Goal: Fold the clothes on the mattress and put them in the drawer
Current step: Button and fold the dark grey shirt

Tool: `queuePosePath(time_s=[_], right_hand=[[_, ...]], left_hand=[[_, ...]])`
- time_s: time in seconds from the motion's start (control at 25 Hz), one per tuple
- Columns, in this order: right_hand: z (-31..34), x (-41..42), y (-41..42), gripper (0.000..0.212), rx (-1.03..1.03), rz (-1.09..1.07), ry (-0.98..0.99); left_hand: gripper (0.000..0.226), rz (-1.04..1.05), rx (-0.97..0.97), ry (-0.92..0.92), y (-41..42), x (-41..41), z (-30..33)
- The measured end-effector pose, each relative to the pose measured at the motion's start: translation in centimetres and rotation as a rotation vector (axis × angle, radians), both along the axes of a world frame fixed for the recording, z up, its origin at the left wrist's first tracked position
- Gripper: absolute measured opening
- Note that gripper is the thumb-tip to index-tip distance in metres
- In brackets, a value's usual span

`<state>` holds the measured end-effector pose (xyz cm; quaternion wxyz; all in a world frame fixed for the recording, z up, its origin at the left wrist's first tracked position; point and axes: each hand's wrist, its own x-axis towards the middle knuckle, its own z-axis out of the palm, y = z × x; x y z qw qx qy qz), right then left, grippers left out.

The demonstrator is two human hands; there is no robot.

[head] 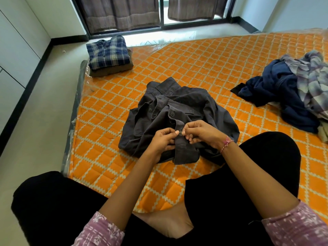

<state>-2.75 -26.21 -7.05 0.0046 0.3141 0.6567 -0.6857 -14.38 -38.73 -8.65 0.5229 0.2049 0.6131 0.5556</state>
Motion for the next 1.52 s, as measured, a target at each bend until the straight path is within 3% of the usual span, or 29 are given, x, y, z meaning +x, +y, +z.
queuePosePath(time_s=[0.08, 0.12, 0.2, 0.28, 0.32, 0.4, 0.52, 0.6, 0.72, 0.76, 0.84, 0.96, 1.04, 1.12, 1.2, 1.24, 1.36, 1.44, 1.52], right_hand=[[-0.4, 0.1, 0.0, 0.021, -0.051, -0.024, 0.034], [-0.7, -0.1, 0.0, 0.022, -0.081, -0.079, 0.047], [-1.0, -0.9, 0.2, 0.022, -0.155, -0.263, 0.078], [-0.9, -2.4, 0.6, 0.021, -0.194, -0.399, 0.093], [-0.7, -3.3, 0.8, 0.02, -0.203, -0.429, 0.096], [0.0, -5.0, 1.2, 0.019, -0.197, -0.47, 0.096], [0.5, -6.7, 1.7, 0.018, -0.13, -0.538, 0.061], [0.3, -7.0, 1.9, 0.018, 0.005, -0.519, -0.009], [0.0, -7.2, 1.4, 0.02, 0.541, -0.329, -0.248], [0.2, -7.5, 0.8, 0.029, 0.681, -0.296, -0.287], [0.6, -7.9, -0.4, 0.051, 0.788, -0.237, -0.276], [-0.3, -8.0, -1.4, 0.045, 0.923, -0.05, -0.239], [-0.7, -7.6, -1.5, 0.037, 0.967, 0.039, -0.279], [-0.4, -7.4, -1.2, 0.031, 0.891, 0.242, -0.372], [0.3, -7.5, -0.7, 0.035, 0.713, 0.423, -0.467], [0.6, -7.7, -0.3, 0.043, 0.697, 0.436, -0.487], [1.5, -8.7, 0.6, 0.055, 0.849, 0.242, -0.379], [1.7, -9.2, 1.4, 0.044, 0.989, 0.079, -0.307], [1.7, -9.8, 2.9, 0.026, 1.107, 0.019, -0.3]], left_hand=[[0.02, 0.02, -0.039, -0.097, 0.2, 0.2, 0.1], [0.02, 0.059, -0.051, 0.002, 0.1, 0.1, -0.1], [0.016, 0.118, 0.003, 0.539, -0.8, -0.2, -1.7], [0.023, -0.044, 0.038, 1.209, -2.5, -0.5, -3.5], [0.027, -0.141, 0.004, 1.449, -3.2, -0.7, -4.5], [0.019, -0.199, -0.125, 1.633, -3.6, -0.8, -4.8], [0.017, -0.068, -0.396, 1.534, -3.8, -0.9, -3.3], [0.018, 0.099, -0.428, 1.401, -4.3, -1.5, -2.8], [0.006, 0.159, -0.353, 1.383, -5.3, -1.6, -2.8], [0.011, 0.15, -0.343, 1.425, -5.2, -1.8, -2.8], [0.01, 0.114, -0.391, 1.463, -4.9, -1.8, -2.7], [0.018, -0.23, -0.667, 1.438, -5.0, -0.6, -1.6], [0.024, -0.584, -0.716, 1.433, -5.5, 0.6, -0.3], [0.028, -0.957, -0.637, 1.184, -5.8, 1.1, 1.0], [0.03, -1.042, -0.556, 0.79, -5.5, 0.3, 2.3], [0.026, -0.952, -0.476, 0.734, -5.0, -0.6, 2.7], [0.016, -0.416, -0.19, 0.915, -2.1, -4.1, 3.3], [0.014, -0.051, -0.103, 0.973, -0.1, -6.4, 3.3], [0.012, 0.187, -0.139, 1.015, 1.8, -9.2, 3.0]])
